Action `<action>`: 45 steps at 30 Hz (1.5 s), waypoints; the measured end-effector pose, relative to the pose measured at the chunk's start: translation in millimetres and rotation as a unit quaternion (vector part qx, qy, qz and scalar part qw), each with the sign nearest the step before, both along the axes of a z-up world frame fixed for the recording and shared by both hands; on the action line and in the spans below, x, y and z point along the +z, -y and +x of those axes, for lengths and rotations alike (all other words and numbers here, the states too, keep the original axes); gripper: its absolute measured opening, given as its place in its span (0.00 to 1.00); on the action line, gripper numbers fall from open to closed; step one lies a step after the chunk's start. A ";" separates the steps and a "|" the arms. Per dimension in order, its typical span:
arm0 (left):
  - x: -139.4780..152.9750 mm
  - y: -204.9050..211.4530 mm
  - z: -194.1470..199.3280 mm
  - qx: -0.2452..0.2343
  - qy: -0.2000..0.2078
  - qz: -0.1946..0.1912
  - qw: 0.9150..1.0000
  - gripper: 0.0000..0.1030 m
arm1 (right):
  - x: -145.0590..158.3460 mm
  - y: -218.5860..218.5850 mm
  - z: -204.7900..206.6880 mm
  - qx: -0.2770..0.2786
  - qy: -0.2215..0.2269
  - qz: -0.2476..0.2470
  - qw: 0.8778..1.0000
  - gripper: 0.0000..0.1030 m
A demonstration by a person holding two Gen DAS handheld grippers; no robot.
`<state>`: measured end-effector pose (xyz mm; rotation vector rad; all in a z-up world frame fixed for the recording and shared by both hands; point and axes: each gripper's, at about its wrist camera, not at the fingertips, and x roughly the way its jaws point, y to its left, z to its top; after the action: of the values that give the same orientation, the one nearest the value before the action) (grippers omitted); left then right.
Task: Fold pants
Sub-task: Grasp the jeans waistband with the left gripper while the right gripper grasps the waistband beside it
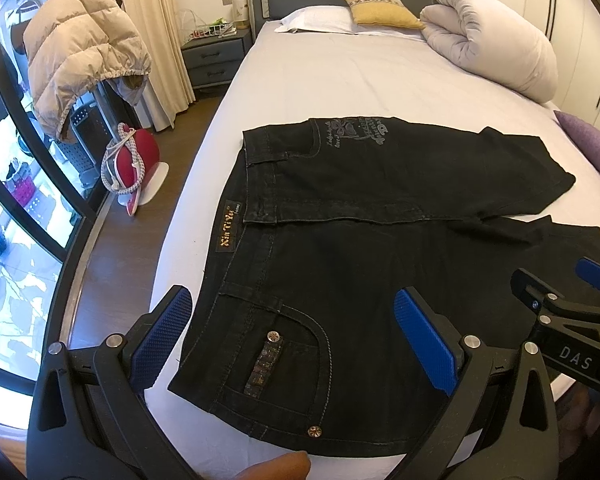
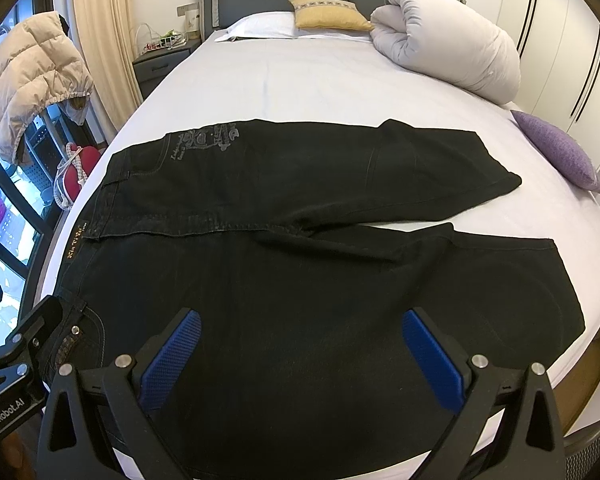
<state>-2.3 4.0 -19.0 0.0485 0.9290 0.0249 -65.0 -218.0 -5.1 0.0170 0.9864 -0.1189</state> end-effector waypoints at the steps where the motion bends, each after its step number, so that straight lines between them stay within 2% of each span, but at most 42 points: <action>1: 0.0 1.0 0.1 0.001 0.003 0.004 1.000 1.00 | -0.5 -0.2 -0.4 0.000 0.000 0.000 1.000 1.00; 7: 3.7 1.6 6.4 -0.020 0.020 0.004 1.000 1.00 | -3.7 2.7 5.4 0.005 -0.006 -0.005 1.000 1.00; 10: 6.7 -8.4 25.8 -0.022 0.017 -0.020 0.999 1.00 | -4.1 7.8 14.2 0.010 -0.011 -0.012 1.000 1.00; 14: 12.2 -12.5 58.0 -0.050 0.027 -0.012 0.998 1.00 | 0.1 17.2 31.6 0.027 -0.003 -0.013 1.000 1.00; 16: 15.1 -12.7 76.4 -0.070 0.039 -0.016 0.997 1.00 | 3.6 21.9 42.9 0.041 0.005 -0.015 0.999 1.00; 18: 23.3 -17.0 91.4 -0.077 0.080 -0.050 0.993 1.00 | 7.0 25.7 56.0 0.054 0.010 -0.018 0.998 1.00; 19: 26.3 -17.3 100.3 -0.076 0.085 -0.055 0.992 1.00 | 8.3 28.0 63.7 0.063 0.013 -0.019 0.998 1.00; 21: 27.7 -13.6 122.0 -0.083 0.059 -0.041 0.994 1.00 | 9.5 31.6 78.4 0.073 0.012 -0.024 0.997 1.00; 22: 27.4 -11.4 135.4 -0.075 0.046 -0.021 0.996 1.00 | 9.1 34.5 87.2 0.079 0.011 -0.023 0.997 1.00; 23: 26.7 -11.8 149.2 -0.067 0.032 -0.018 0.997 1.00 | 9.0 36.2 93.1 0.083 0.010 -0.022 0.996 1.00; 26: 21.7 -16.2 191.3 -0.083 0.002 -0.055 0.995 1.00 | 6.2 41.8 116.0 0.103 0.003 -0.015 0.995 1.00; 28: 15.9 -13.3 223.1 -0.111 -0.003 -0.040 0.993 1.00 | 4.0 43.1 127.0 0.120 0.000 -0.009 0.993 0.96; 32: -11.3 -3.9 290.7 -0.198 -0.048 -0.012 0.979 1.00 | -3.4 45.2 145.4 0.167 -0.009 0.002 0.986 0.81; 35: -39.3 2.5 342.6 -0.258 -0.105 -0.013 0.960 1.00 | -11.6 44.8 157.1 0.202 -0.016 0.003 0.979 0.71; 39: -72.4 8.8 379.6 -0.301 -0.147 0.007 0.942 1.00 | -22.9 46.3 166.7 0.226 -0.023 0.009 0.974 0.67; 42: -91.7 10.1 404.4 -0.323 -0.183 0.002 0.928 1.00 | -30.4 50.8 173.0 0.234 -0.026 0.038 0.971 0.66; 45: -110.8 9.8 418.4 -0.336 -0.224 -0.007 0.915 0.95 | -37.7 49.8 179.1 0.242 -0.032 0.037 0.969 0.61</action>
<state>416.1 -5.9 -129.8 0.3711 1.3294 -0.6574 114.2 -267.8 -42.8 -0.1605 1.0330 0.3687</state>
